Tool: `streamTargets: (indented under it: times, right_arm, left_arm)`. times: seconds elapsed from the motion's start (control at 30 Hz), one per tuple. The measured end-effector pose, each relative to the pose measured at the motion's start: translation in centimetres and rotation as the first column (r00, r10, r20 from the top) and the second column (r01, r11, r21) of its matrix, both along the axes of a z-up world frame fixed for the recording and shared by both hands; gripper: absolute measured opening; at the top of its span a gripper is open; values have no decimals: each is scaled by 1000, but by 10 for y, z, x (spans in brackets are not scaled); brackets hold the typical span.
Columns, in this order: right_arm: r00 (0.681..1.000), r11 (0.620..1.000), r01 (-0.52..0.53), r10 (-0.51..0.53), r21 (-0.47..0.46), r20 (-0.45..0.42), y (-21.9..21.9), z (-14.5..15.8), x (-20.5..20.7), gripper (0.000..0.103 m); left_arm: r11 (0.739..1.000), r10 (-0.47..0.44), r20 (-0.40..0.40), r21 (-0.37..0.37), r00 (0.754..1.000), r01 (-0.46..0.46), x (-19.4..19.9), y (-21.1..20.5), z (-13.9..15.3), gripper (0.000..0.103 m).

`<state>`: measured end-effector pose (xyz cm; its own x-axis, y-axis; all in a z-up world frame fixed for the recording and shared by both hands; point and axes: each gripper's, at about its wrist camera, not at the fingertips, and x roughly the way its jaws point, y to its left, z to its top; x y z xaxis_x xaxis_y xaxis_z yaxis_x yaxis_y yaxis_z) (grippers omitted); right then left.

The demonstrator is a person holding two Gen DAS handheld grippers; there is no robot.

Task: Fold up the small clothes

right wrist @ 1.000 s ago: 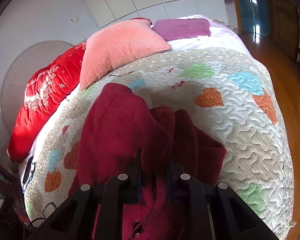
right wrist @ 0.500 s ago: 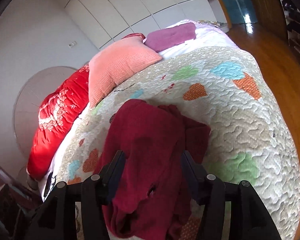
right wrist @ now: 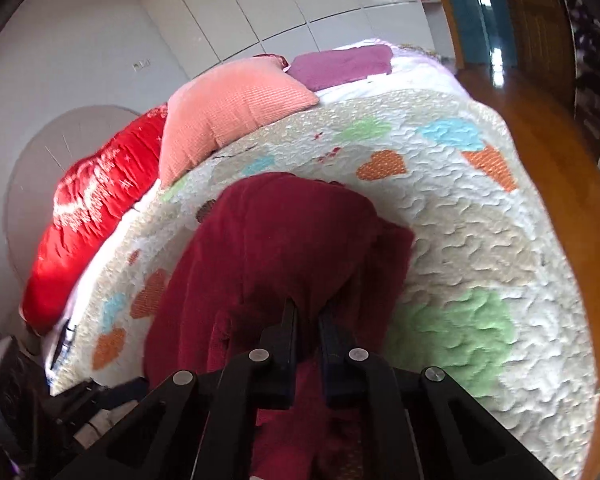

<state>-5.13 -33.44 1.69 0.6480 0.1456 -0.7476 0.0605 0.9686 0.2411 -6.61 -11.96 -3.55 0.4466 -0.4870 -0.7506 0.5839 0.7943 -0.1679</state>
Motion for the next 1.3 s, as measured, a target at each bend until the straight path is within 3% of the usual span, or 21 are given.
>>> streamTargets:
  times: [0.07,0.23,0.3,0.4,0.53,0.57,0.63,0.67,0.7,0.8,0.93,1.03,1.13,1.23,1.3]
  right_arm:
    - [999,999,23,-24,-40,-27,-4,-13,4,7]
    - [999,996,51,-51,67,0,-18,1,-17,9]
    - [997,987,61,-67,151,31,-18,13,-36,20]
    - [996,971,-55,39,231,76,4,24,-58,40]
    - [989,969,-143,133,201,62,40,10,-58,45]
    - [988,970,-153,145,187,51,45,3,-55,44]
    - [987,977,-157,157,144,11,50,-13,-48,14]
    - [989,975,-148,150,165,-1,48,-18,-50,6]
    - [988,970,-156,157,188,6,46,-18,-55,6]
    - [985,977,-170,168,126,28,45,-12,-76,6]
    - [989,981,-132,139,140,-41,38,-35,-70,6]
    - [991,975,-134,136,178,2,36,-23,-75,6]
    - [993,964,-119,111,238,47,22,-5,-83,21]
    - [995,968,-24,0,251,98,1,10,-82,51]
    - [994,962,45,-71,271,87,-12,10,-68,52]
  left_arm:
    - [1000,-8,7,-5,1000,8,2,-1,-4,60]
    - [1000,-13,3,0,1000,13,-9,5,2,60]
    - [1000,-10,3,4,1000,10,-10,8,3,60]
    - [1000,0,5,12,1000,0,-12,9,0,60]
    - [1000,5,11,18,1000,-5,-15,7,2,60]
    - [1000,7,9,18,1000,-7,-16,7,2,60]
    - [1000,12,-5,8,1000,-12,-17,11,6,60]
    - [1000,16,-14,-3,1000,-16,-18,14,10,60]
    - [999,18,-26,-26,999,-19,-20,20,15,60]
    - [995,23,-19,-94,1000,-25,-25,34,30,60]
    - [994,51,-9,-99,999,-52,-14,28,35,60]
    - [993,57,-6,-106,998,-58,-2,15,33,60]
    - [996,48,-10,-73,999,-49,5,-2,26,60]
    - [998,35,-3,-42,999,-35,5,-15,19,60]
    - [999,32,24,-18,999,-32,2,-20,17,60]
